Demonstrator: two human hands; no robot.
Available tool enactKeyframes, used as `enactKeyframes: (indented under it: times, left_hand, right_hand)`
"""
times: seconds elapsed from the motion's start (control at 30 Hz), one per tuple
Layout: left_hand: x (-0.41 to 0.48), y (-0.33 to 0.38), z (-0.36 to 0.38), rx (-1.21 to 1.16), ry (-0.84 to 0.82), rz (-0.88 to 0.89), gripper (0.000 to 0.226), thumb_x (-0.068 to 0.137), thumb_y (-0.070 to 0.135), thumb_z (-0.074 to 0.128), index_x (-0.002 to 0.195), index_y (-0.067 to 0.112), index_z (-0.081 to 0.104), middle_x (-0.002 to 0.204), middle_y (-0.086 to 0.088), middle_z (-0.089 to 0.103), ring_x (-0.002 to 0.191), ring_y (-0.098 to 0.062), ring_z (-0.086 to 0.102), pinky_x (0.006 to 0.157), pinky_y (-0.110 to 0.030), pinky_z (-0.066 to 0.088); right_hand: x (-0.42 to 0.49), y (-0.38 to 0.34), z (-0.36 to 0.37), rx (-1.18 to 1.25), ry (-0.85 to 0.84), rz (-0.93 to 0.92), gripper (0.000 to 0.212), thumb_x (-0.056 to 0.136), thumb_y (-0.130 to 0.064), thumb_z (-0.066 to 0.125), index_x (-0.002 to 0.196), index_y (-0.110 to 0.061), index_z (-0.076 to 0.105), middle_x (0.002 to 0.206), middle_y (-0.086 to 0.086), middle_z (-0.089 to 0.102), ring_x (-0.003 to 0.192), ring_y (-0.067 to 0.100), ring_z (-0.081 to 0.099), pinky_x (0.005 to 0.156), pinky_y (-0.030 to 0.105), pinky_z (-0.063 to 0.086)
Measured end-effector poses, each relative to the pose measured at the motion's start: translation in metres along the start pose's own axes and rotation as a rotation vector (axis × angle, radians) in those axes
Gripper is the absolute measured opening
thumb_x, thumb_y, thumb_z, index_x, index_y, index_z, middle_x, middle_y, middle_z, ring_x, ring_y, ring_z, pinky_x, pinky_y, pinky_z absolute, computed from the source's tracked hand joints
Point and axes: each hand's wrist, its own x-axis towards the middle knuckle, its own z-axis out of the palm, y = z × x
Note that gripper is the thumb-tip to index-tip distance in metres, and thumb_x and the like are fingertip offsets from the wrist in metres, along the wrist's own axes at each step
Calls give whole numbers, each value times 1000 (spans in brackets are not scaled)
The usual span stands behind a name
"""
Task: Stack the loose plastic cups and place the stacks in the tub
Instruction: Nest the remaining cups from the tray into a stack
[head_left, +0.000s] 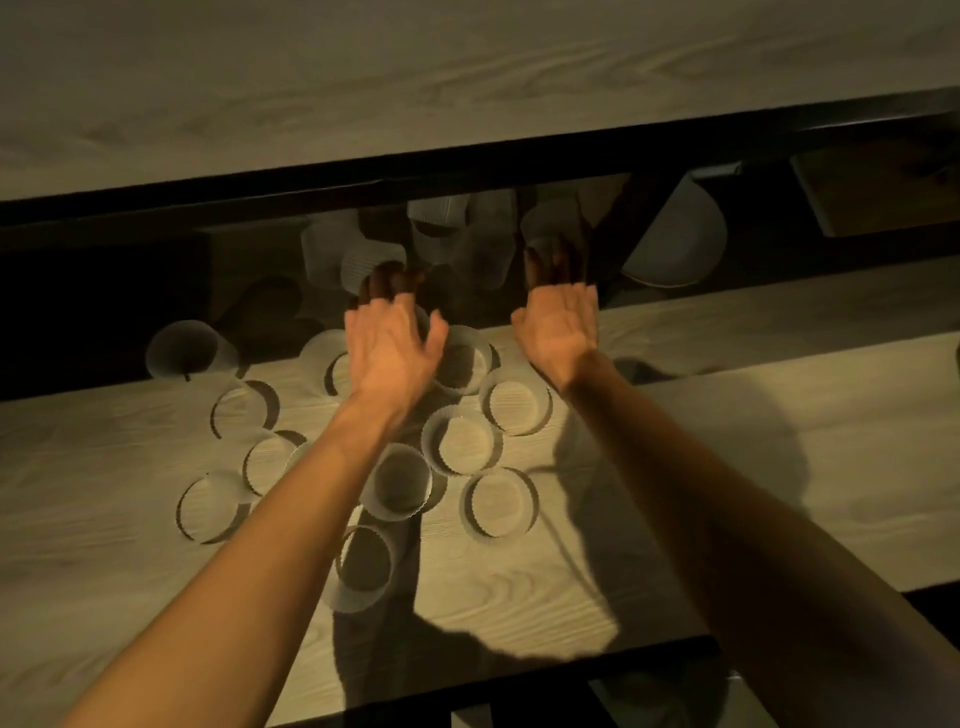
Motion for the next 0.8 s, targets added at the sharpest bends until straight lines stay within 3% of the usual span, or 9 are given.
enactKeyframes:
  times: [0.07, 0.1, 0.17, 0.23, 0.33, 0.4, 0.53, 0.7, 0.8]
  left_hand:
    - [13, -5, 5, 20, -76, -73, 35, 100, 45, 51, 81, 17, 64, 85, -8, 65, 89, -27, 62, 96, -41, 41]
    - [18, -9, 10, 42, -109, -86, 36, 99, 47, 51, 85, 18, 66, 94, -11, 68, 96, -30, 63, 100, -44, 43]
    - [27, -16, 20, 91, -121, -86, 41, 97, 50, 52, 119, 18, 65, 132, -20, 58, 126, -36, 53, 113, -50, 37]
    - [31, -19, 22, 64, -109, -70, 57, 96, 46, 55, 147, 23, 42, 159, -20, 28, 147, -35, 26, 124, -47, 15]
    - [35, -20, 20, 56, -99, -76, 69, 100, 46, 48, 158, 24, 17, 166, -19, 7, 153, -34, 7, 123, -43, -2]
    - [37, -20, 20, 26, -77, -93, 76, 101, 43, 49, 160, 21, 7, 167, -14, 0, 154, -31, 0, 124, -43, -1]
    - [38, -19, 23, -110, -10, -129, 63, 93, 31, 66, 148, 14, 39, 150, -17, 41, 138, -36, 39, 118, -51, 27]
    - [41, -18, 22, -80, 48, -33, 55, 85, 11, 72, 136, 10, 52, 139, -18, 52, 127, -38, 50, 111, -48, 40]
    - [44, -22, 22, -223, 47, -4, 30, 93, 16, 66, 122, 13, 61, 122, -17, 61, 114, -36, 59, 98, -48, 50]
  right_hand:
    - [0, -1, 2, -33, 31, -18, 25, 100, -24, 51, 114, -11, 67, 116, 13, 65, 115, 30, 55, 105, 40, 34]
    - [-2, -1, 2, -40, 47, -36, 23, 100, -22, 51, 113, -12, 67, 114, 12, 66, 114, 30, 56, 104, 40, 34]
    - [-3, -1, 3, -40, 69, -68, 20, 101, -20, 50, 109, -15, 68, 112, 11, 66, 114, 29, 55, 106, 41, 34]
    - [-2, 0, 6, -51, 92, -74, 20, 101, -23, 50, 105, -17, 68, 112, 10, 65, 117, 29, 53, 110, 43, 31]
    - [-2, 1, 10, -64, 101, -56, 25, 102, -30, 46, 105, -19, 68, 114, 9, 65, 122, 30, 50, 114, 46, 24]
    - [-4, 2, 13, -53, 74, -71, 25, 104, -31, 44, 111, -20, 66, 118, 9, 64, 124, 30, 49, 115, 47, 23]
    - [-11, 7, 17, 42, 31, -164, 38, 101, -35, 54, 137, -23, 52, 135, 9, 54, 135, 29, 40, 120, 45, 15]
    - [-9, 12, 19, 108, -142, -273, 49, 97, -39, 62, 142, -29, 47, 141, 8, 45, 137, 26, 35, 121, 42, 12]
    - [-7, 17, 21, 134, -146, -342, 42, 102, -46, 49, 140, -30, 48, 138, 5, 47, 132, 24, 39, 117, 40, 18]
